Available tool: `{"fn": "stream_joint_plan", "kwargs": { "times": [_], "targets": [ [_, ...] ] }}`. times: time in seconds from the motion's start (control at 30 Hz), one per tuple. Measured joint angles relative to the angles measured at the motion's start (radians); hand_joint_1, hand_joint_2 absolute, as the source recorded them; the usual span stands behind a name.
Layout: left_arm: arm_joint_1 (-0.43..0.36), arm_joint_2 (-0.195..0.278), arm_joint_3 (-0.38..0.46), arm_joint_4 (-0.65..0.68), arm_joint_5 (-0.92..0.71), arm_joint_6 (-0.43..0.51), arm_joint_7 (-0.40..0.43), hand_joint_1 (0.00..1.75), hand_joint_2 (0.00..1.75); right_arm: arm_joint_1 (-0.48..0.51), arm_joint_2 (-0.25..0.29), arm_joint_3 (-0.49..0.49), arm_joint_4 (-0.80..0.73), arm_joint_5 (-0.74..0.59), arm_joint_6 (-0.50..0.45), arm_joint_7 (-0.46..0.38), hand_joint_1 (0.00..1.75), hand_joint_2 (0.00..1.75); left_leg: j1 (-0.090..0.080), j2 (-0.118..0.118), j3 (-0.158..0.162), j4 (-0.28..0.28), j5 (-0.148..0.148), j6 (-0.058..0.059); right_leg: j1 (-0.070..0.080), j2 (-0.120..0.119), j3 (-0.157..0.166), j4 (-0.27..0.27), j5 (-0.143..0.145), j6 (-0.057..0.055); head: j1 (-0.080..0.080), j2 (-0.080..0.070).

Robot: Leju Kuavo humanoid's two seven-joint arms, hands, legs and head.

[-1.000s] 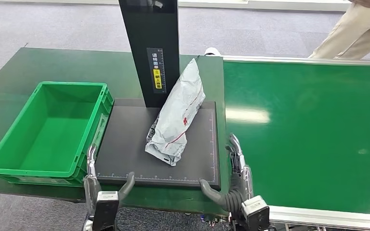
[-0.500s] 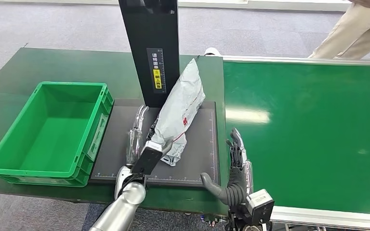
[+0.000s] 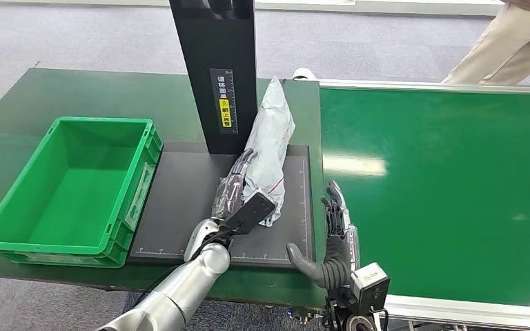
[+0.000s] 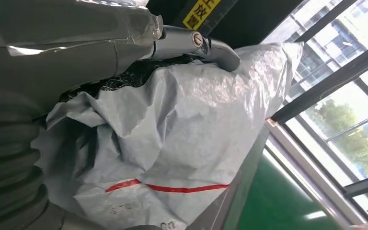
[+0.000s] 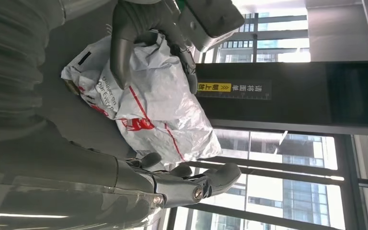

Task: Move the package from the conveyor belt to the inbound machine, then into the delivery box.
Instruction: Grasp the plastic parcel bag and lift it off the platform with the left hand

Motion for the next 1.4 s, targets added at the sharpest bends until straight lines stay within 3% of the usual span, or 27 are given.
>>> {"fn": "stream_joint_plan", "kwargs": {
  "times": [0.13, 0.2, 0.33, 0.4, 0.73, 0.97, 1.13, 1.3, 1.4],
  "targets": [
    [-0.03, 0.0, -0.003, 0.062, -0.025, -0.031, 0.044, 0.0, 1.75, -0.004, 0.001, -0.007, 0.003, 0.0, 0.004, 0.0, 0.0, 1.75, 0.0, 0.0, 0.0, 0.0, 0.0, 0.0, 0.0, 0.0, 0.0, 0.0, 0.0, 0.0, 0.0, 0.0],
    [-0.041, 0.0, -0.004, 0.086, -0.034, -0.044, 0.062, 0.1, 1.75, -0.004, 0.002, -0.011, 0.003, 0.0, 0.007, 0.0, 0.0, 1.75, 0.0, 0.0, 0.0, 0.0, 0.0, 0.0, 0.0, 0.0, 0.0, 0.0, 0.0, 0.0, 0.0, 0.0],
    [-0.057, 0.002, -0.004, 0.12, -0.042, -0.056, 0.075, 1.55, 1.75, -0.004, 0.002, -0.017, 0.003, 0.0, 0.013, 0.0, 0.0, 1.75, 0.0, 0.0, 0.0, 0.0, 0.0, 0.0, 0.0, 0.0, 0.001, 0.0, 0.0, 0.0, 0.0, 0.0],
    [-0.063, 0.003, -0.004, 0.131, -0.044, -0.057, 0.076, 1.71, 1.75, -0.004, 0.002, -0.02, 0.003, 0.0, 0.015, 0.001, 0.0, 1.75, 0.0, 0.0, 0.0, 0.0, 0.0, 0.0, 0.0, 0.0, 0.001, 0.0, 0.0, 0.0, 0.0, 0.0],
    [-0.068, 0.004, -0.001, 0.148, -0.042, 0.003, 0.038, 1.75, 1.75, 0.003, -0.001, -0.032, 0.003, 0.0, 0.013, 0.002, 0.0, 1.75, 0.0, 0.0, 0.0, 0.0, 0.0, 0.0, 0.0, 0.0, 0.0, 0.0, 0.0, 0.0, 0.0, 0.0],
    [-0.034, 0.009, 0.036, 0.104, 0.024, 0.16, -0.095, 1.75, 1.75, 0.005, 0.0, -0.035, 0.003, 0.0, 0.008, 0.002, 0.0, 1.75, 0.0, 0.0, 0.0, 0.0, 0.0, 0.0, 0.0, 0.0, 0.0, 0.0, 0.0, 0.0, 0.0, 0.0],
    [0.065, 0.032, 0.076, -0.089, 0.155, 0.232, -0.215, 1.75, 1.75, 0.019, 0.0, -0.041, 0.002, 0.001, -0.004, 0.002, 0.0, 1.75, 0.0, 0.0, 0.0, 0.0, 0.0, 0.0, 0.0, 0.001, 0.0, 0.0, 0.0, 0.0, 0.0, 0.0],
    [0.219, 0.08, 0.097, -0.392, 0.246, 0.249, -0.249, 1.75, 1.75, 0.062, 0.0, -0.055, -0.027, 0.001, -0.035, 0.004, 0.0, 1.75, 0.0, 0.001, -0.001, 0.0, -0.001, 0.0, 0.0, 0.001, -0.001, 0.0, -0.001, 0.0, 0.0, 0.0],
    [0.257, 0.089, 0.101, -0.46, 0.256, 0.251, -0.25, 1.75, 1.75, 0.074, 0.0, -0.058, -0.038, 0.002, -0.042, 0.005, 0.0, 1.75, 0.0, 0.001, -0.001, 0.0, -0.001, -0.001, 0.0, 0.001, -0.002, 0.0, -0.001, -0.001, 0.0, 0.0]
  ]
}}
